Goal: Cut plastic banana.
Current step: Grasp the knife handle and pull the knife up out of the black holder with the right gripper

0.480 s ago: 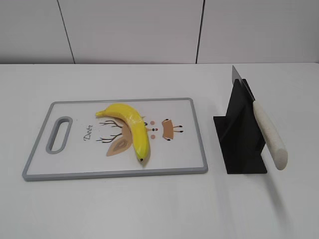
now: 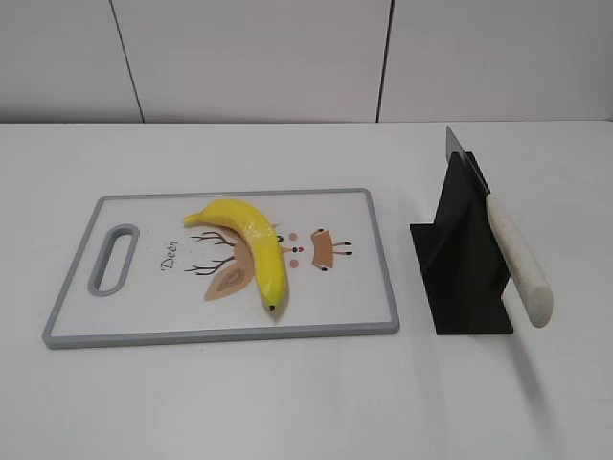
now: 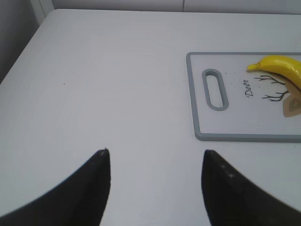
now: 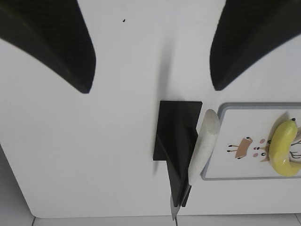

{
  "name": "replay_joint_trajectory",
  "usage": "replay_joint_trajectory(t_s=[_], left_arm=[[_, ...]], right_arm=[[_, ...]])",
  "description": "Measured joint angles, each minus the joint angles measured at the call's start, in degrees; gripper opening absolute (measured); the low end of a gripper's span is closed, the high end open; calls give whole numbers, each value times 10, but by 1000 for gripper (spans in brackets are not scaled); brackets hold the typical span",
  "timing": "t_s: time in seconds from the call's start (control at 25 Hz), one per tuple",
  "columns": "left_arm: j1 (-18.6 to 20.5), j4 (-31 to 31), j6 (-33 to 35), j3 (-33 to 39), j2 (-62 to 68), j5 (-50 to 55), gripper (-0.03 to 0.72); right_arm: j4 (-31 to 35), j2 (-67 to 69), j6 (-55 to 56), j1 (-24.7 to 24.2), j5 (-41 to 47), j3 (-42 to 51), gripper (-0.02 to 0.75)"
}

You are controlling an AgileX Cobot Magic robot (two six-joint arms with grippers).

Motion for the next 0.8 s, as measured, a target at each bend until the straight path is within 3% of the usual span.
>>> replay_joint_trajectory(t_s=[0.8], left_arm=[[0, -3, 0, 0, 0, 1, 579]], right_arm=[[0, 0, 0, 0, 0, 1, 582]])
